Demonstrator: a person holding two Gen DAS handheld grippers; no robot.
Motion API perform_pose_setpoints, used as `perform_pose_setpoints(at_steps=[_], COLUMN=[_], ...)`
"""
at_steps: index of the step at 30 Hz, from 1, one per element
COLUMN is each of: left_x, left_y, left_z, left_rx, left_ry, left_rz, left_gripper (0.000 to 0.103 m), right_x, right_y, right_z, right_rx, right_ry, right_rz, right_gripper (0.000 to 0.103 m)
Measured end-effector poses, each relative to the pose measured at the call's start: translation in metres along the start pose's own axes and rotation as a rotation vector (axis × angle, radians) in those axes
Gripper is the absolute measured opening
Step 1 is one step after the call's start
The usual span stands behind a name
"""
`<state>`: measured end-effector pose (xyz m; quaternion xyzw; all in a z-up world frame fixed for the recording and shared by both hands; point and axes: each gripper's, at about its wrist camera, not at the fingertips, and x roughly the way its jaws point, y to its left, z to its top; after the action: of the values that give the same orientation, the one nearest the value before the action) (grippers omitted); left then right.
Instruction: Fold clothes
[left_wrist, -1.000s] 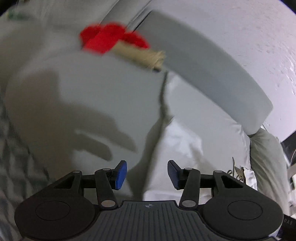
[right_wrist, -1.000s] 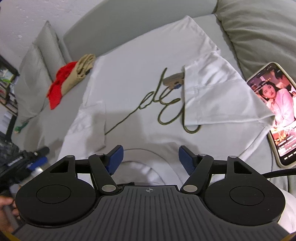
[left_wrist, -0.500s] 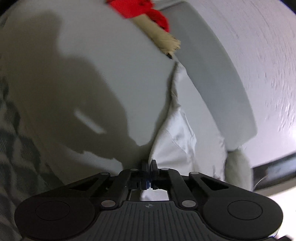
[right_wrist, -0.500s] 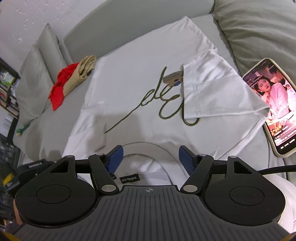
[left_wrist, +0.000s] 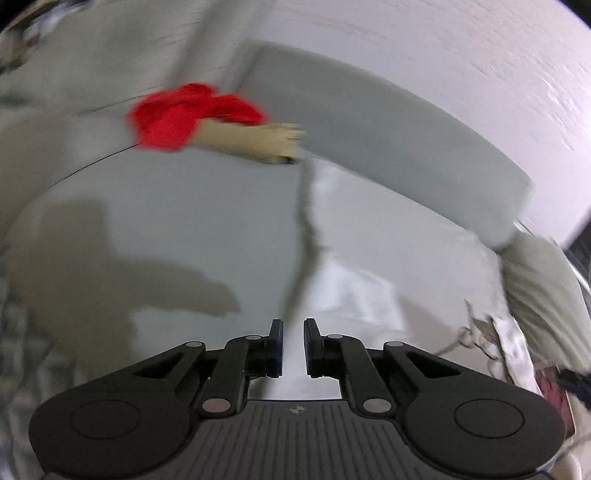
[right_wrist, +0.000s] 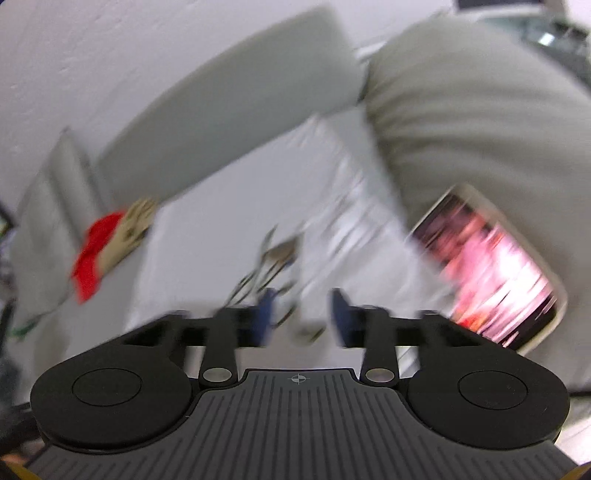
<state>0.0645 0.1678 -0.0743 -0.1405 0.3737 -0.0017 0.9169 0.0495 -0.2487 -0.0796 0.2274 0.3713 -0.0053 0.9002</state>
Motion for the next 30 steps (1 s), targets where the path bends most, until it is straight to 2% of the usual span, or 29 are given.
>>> perform_pose_setpoints(at_steps=[2, 4, 6, 7, 9, 12, 15, 18, 20, 22, 25, 28, 30], left_x=[0.026, 0.048, 0.05, 0.05, 0.046, 0.038, 0.036, 0.032, 0.027, 0.017, 0.001, -0.01, -0.011], left_y=[-0.012, -0.015, -0.015, -0.015, -0.017, -0.019, -0.02, -0.013, -0.009, -0.004, -0.003, -0.011, -0.021], left_z=[0.001, -0.004, -0.005, -0.006, -0.008, -0.013, -0.017, -0.023, -0.029, -0.033, -0.036, -0.026, -0.019], left_rx=[0.052, 0.064, 0.065, 0.069, 0.105, 0.123, 0.118, 0.098, 0.086, 0.061, 0.035, 0.054, 0.084], left_ry=[0.068, 0.142, 0.145, 0.147, 0.157, 0.169, 0.202, 0.241, 0.26, 0.245, 0.2, 0.134, 0.088], left_rz=[0.022, 0.057, 0.062, 0.066, 0.082, 0.102, 0.114, 0.112, 0.128, 0.139, 0.135, 0.136, 0.142], left_gripper=[0.009, 0.008, 0.009, 0.01, 0.011, 0.013, 0.013, 0.013, 0.013, 0.013, 0.013, 0.014, 0.02], right_x=[0.017, 0.038, 0.058, 0.066, 0.081, 0.08, 0.072, 0.056, 0.043, 0.032, 0.02, 0.014, 0.014], right_y=[-0.003, 0.001, 0.006, 0.008, 0.013, 0.029, 0.038, 0.037, 0.036, 0.038, 0.042, 0.05, 0.057], right_z=[0.008, 0.009, 0.009, 0.007, 0.003, -0.003, -0.012, -0.018, -0.022, -0.025, -0.027, -0.028, -0.028], right_rx=[-0.014, -0.096, -0.177, -0.214, -0.29, -0.419, -0.477, -0.468, -0.456, -0.451, -0.452, -0.46, -0.458], right_ry=[0.022, 0.046, 0.077, 0.122, 0.207, 0.24, 0.264, 0.276, 0.279, 0.269, 0.242, 0.222, 0.216], right_rz=[-0.063, -0.13, -0.194, -0.217, -0.263, -0.313, -0.344, -0.341, -0.325, -0.299, -0.256, -0.215, -0.178], right_gripper=[0.028, 0.029, 0.029, 0.033, 0.033, 0.033, 0.032, 0.032, 0.04, 0.047, 0.048, 0.051, 0.052])
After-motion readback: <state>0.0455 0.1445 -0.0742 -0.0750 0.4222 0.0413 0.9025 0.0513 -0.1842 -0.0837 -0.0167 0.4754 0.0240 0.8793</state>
